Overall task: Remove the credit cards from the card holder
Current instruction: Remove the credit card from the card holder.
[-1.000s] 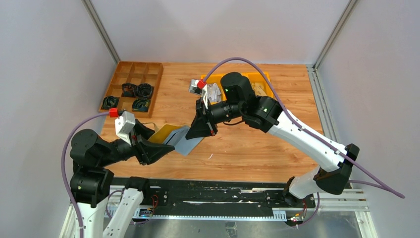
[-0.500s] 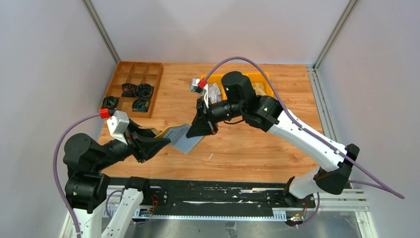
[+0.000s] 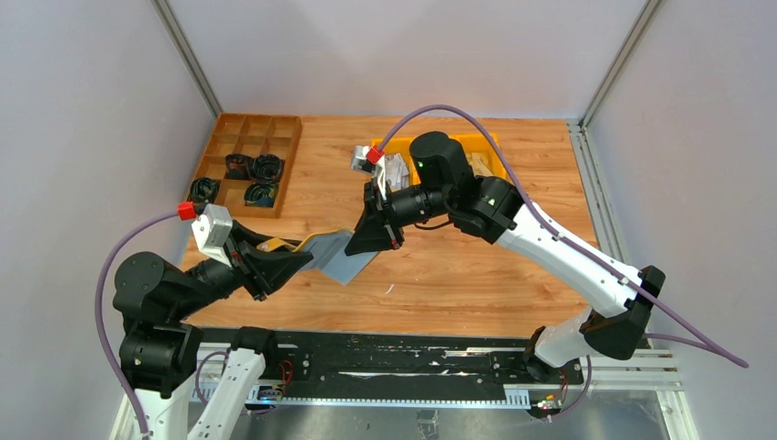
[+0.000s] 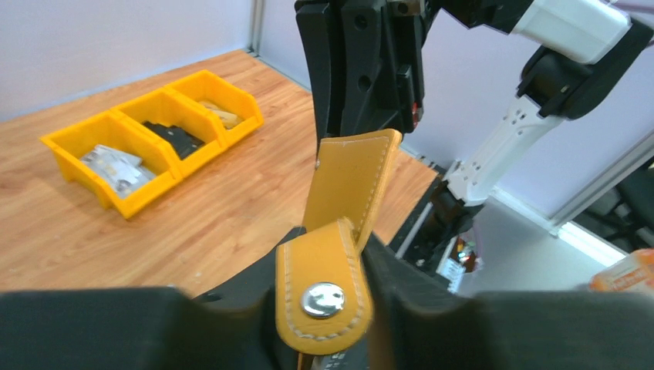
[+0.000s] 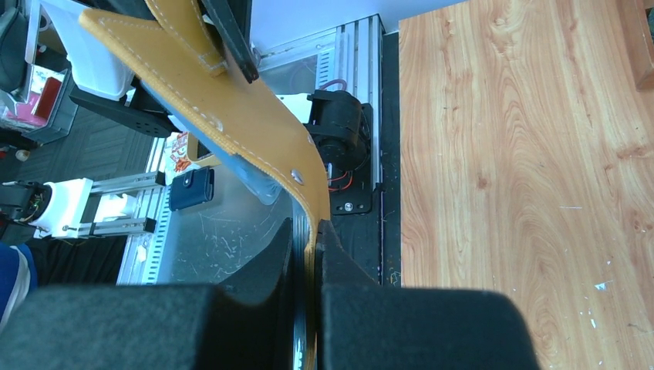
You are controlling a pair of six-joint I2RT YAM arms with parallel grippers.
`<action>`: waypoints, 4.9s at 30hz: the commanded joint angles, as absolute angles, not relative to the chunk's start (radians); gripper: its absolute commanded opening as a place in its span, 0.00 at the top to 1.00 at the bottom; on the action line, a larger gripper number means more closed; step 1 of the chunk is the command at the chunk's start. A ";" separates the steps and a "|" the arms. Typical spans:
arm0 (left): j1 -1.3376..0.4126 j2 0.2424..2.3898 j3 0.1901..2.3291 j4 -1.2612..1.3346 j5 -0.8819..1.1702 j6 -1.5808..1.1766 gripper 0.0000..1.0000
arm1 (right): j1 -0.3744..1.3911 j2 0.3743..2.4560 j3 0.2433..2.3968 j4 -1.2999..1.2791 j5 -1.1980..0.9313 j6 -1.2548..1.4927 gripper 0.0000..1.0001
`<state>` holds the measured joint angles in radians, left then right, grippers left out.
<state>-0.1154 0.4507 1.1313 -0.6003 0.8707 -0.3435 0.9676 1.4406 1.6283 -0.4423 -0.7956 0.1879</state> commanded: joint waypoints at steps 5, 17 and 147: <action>-0.121 0.469 1.097 -0.559 0.908 -0.426 0.94 | 0.959 1.395 1.586 -0.307 -0.971 0.213 1.00; -0.120 0.492 1.079 -0.491 0.954 -0.572 1.00 | 0.978 1.400 1.515 -0.038 -1.029 0.312 0.41; -0.120 0.517 1.089 -0.588 0.854 -0.544 1.00 | 0.949 1.579 1.544 -0.041 -0.690 0.496 1.00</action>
